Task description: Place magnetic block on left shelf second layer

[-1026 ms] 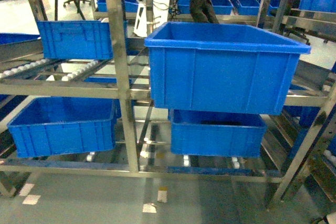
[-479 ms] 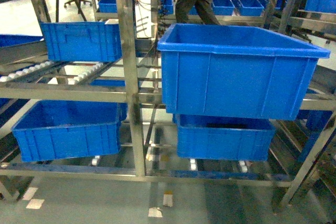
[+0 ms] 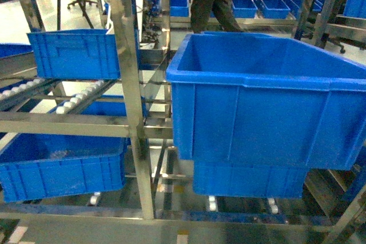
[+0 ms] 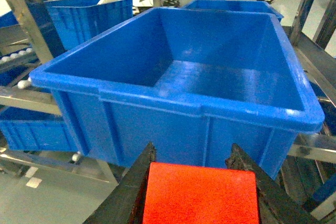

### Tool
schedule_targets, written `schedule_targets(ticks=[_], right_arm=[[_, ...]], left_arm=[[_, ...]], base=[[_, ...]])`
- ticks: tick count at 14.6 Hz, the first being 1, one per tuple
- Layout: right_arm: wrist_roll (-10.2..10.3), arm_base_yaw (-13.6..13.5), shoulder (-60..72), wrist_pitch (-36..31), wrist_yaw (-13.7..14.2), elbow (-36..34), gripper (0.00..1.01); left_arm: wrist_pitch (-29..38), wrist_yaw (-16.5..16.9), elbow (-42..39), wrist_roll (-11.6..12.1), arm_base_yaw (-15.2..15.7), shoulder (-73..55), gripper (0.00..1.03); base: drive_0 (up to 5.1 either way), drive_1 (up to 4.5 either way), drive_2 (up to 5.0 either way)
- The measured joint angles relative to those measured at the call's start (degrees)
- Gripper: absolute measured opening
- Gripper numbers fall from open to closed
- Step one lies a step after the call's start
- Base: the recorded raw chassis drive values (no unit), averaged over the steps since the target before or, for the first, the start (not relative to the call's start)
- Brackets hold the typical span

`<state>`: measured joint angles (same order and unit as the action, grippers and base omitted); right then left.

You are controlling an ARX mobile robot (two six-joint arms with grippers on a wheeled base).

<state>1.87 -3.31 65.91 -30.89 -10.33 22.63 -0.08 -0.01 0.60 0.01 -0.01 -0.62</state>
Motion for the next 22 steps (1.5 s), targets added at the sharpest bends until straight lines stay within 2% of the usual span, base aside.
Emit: schedule_targets(ticks=[7,15,16,18,22], right_arm=[[0.0,0.0,0.0,-0.1,0.0,0.0,0.34],[0.0,0.1,0.4,0.5,-0.2,0.0,0.34],[0.4,0.8,1.3,2.4,-1.0,0.9,0.34],[2.3,1.1,6.3,7.3,-0.8,5.8,0.34],[2.8,-0.5,12.7,13.5,-1.7,14.6,0.34]], left_arm=[[-0.1,0.0,0.0,0.0,0.0,0.0,0.98],[-0.1,0.0,0.0,0.0,0.0,0.0,0.98],[-0.1,0.0,0.0,0.0,0.0,0.0,0.98],[-0.1,0.0,0.0,0.0,0.0,0.0,0.98],[-0.1,0.0,0.0,0.0,0.0,0.0,0.98]], base=[[0.0,4.33,-4.3],[0.0,0.0,0.0],[0.0,0.0,0.0],[0.0,0.0,0.0],[0.0,0.0,0.0]])
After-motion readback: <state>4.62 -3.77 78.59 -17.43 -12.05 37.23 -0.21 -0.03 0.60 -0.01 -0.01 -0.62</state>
